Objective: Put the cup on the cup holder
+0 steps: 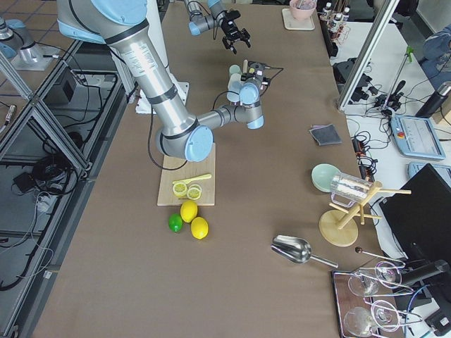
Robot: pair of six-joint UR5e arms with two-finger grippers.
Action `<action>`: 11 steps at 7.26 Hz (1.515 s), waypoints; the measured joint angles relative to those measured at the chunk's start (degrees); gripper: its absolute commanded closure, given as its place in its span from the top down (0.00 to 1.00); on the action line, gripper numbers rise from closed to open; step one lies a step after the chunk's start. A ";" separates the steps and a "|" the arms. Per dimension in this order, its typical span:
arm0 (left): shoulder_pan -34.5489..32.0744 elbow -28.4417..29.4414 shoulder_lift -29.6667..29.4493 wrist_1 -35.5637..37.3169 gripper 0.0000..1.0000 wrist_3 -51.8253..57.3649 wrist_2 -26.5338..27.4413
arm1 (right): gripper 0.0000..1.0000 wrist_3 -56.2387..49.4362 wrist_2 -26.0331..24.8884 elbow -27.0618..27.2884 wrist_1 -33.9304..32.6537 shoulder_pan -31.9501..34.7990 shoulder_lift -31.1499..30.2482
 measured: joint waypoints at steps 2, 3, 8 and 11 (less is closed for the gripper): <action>-2.94 0.16 1.26 11.02 0.98 -0.67 -7.10 | 0.04 0.06 0.03 0.04 0.07 0.00 -0.28; -5.04 0.33 1.48 15.57 0.98 -1.13 -12.31 | 0.42 0.07 0.10 0.06 0.06 0.00 -0.28; -28.07 1.99 0.60 48.34 0.98 -0.70 -43.88 | 1.00 0.74 1.47 0.68 -0.20 1.22 -0.20; -36.90 2.32 8.28 62.98 0.98 2.24 -47.72 | 1.00 1.10 2.88 0.83 -0.46 2.88 -0.04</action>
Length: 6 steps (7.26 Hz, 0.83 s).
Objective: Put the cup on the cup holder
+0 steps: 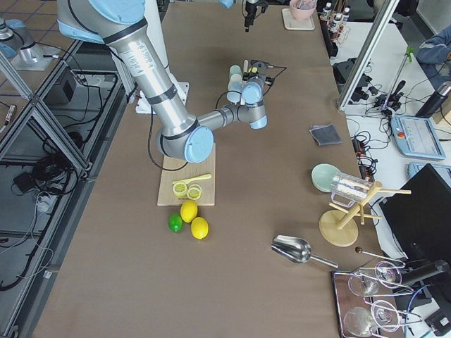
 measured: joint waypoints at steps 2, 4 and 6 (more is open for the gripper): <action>-9.86 2.46 3.17 8.16 0.98 14.66 -0.02 | 1.00 2.64 5.97 2.22 -4.72 5.19 0.33; -19.36 4.14 4.08 13.44 0.98 23.10 0.00 | 1.00 3.83 12.99 6.75 -16.41 11.25 0.35; -23.92 4.27 4.56 14.96 0.98 24.47 0.14 | 1.00 3.58 19.73 12.96 -33.96 17.05 -0.66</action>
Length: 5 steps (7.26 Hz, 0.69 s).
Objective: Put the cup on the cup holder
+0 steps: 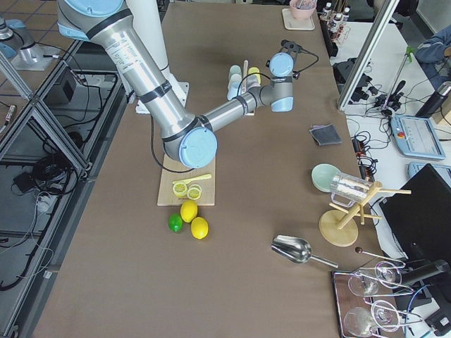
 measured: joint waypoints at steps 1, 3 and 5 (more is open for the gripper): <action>-1.41 0.08 0.09 0.27 0.98 0.08 0.03 | 1.00 -0.27 2.77 3.00 -9.69 2.57 -1.17; -2.28 0.55 0.15 0.32 0.98 0.02 0.51 | 1.00 -0.56 4.67 8.15 -29.55 6.62 -3.78; -2.33 0.78 0.08 0.35 0.98 -0.50 0.79 | 1.00 -0.53 2.97 10.38 -47.25 9.89 -5.12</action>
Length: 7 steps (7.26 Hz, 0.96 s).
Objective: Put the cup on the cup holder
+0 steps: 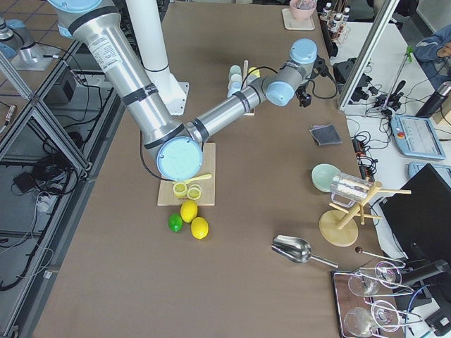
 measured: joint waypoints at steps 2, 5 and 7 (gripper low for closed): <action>0.11 0.14 -0.16 -0.59 0.98 -2.28 -0.24 | 1.00 -0.08 -6.55 4.13 -12.18 1.42 -3.42; 0.26 0.42 -0.54 -1.27 0.98 -4.33 -1.29 | 1.00 -0.18 -9.10 11.77 -21.48 4.16 -14.67; 0.28 1.36 -0.61 -2.61 0.98 -4.43 -3.77 | 1.00 -4.04 -8.93 12.36 -22.23 7.60 -22.34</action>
